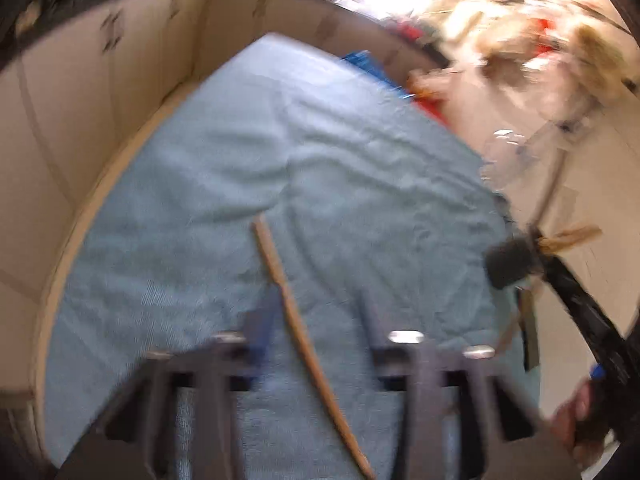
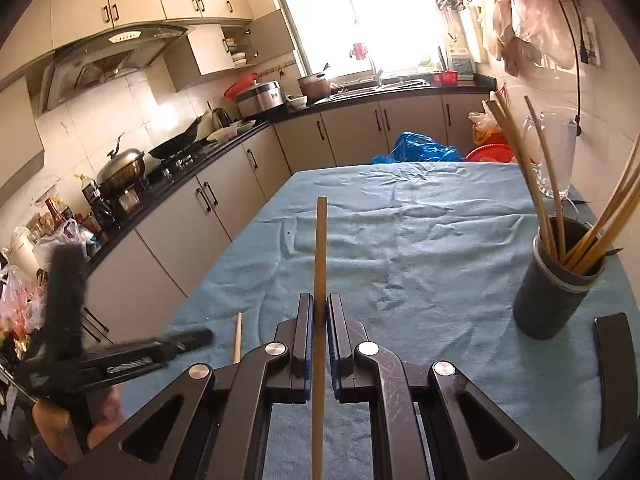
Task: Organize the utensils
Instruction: 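Lift the left tool's chopstick upright while the right tool lifts its own upright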
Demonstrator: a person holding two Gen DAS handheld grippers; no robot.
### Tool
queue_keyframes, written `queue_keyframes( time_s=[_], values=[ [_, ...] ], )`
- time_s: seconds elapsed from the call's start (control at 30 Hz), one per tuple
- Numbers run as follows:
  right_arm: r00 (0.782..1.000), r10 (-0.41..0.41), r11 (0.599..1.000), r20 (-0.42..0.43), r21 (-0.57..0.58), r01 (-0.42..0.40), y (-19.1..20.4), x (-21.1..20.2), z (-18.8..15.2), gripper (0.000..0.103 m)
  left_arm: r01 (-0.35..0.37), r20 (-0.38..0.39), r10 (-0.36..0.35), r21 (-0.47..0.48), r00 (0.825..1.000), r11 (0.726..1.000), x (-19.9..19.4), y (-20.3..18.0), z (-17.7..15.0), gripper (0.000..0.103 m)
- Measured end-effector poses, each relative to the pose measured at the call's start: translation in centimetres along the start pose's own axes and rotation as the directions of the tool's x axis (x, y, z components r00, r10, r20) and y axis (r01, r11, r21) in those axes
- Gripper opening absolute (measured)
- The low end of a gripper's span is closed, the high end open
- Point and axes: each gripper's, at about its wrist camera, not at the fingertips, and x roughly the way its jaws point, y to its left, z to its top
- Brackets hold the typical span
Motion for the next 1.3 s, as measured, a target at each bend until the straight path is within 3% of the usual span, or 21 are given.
queue_keyframes(
  time_s=[0.13,0.23,0.33,0.4,0.53,0.63,0.77,0.97,1.3],
  values=[
    [1.000,0.007,1.000,0.006,0.023,-0.008,-0.6,-0.4,0.0,0.008,-0.060,-0.076,0.057,-0.043,0.995,0.997,2.4,0.6,0.1,0.046],
    [1.000,0.022,0.999,0.011,0.033,-0.022,-1.1,-0.5,-0.1,0.008,-0.116,-0.083,0.114,-0.022,0.990,0.993,3.6,-0.1,0.5,0.044],
    [0.999,0.034,0.999,0.017,0.042,-0.035,-1.7,-0.7,-0.2,0.008,-0.212,-0.073,0.215,0.041,0.974,0.976,4.6,-1.5,0.8,0.027],
    [0.999,0.040,0.998,0.019,0.048,-0.041,-2.0,-0.8,-0.3,0.008,-0.293,-0.025,0.298,0.110,0.954,0.950,5.4,-2.7,0.9,0.009],
    [0.999,0.047,0.997,0.024,0.065,-0.049,-2.9,-1.1,-0.4,0.008,-0.359,0.039,0.358,0.165,0.933,0.919,6.0,-3.7,0.5,0.007],
    [0.998,0.045,0.996,0.035,0.071,-0.047,-3.2,-1.6,-0.4,0.008,-0.221,0.034,0.219,0.124,0.975,0.967,4.7,-2.9,0.3,0.006],
    [0.997,0.030,0.997,0.065,0.075,-0.035,-3.6,-2.9,-0.3,0.008,-0.151,0.161,0.126,0.159,0.979,0.976,1.0,-4.1,0.3,0.006],
    [0.990,0.008,0.997,0.138,0.077,-0.019,-3.4,-5.0,-0.2,0.008,-0.073,0.328,-0.005,0.223,0.945,0.972,-4.9,-6.2,0.0,0.006],
    [0.975,-0.033,0.999,0.220,0.047,0.023,-2.4,-7.6,0.1,0.008,-0.045,0.402,-0.063,0.254,0.913,0.966,-8.8,-7.5,-0.8,0.006]
  ],
)
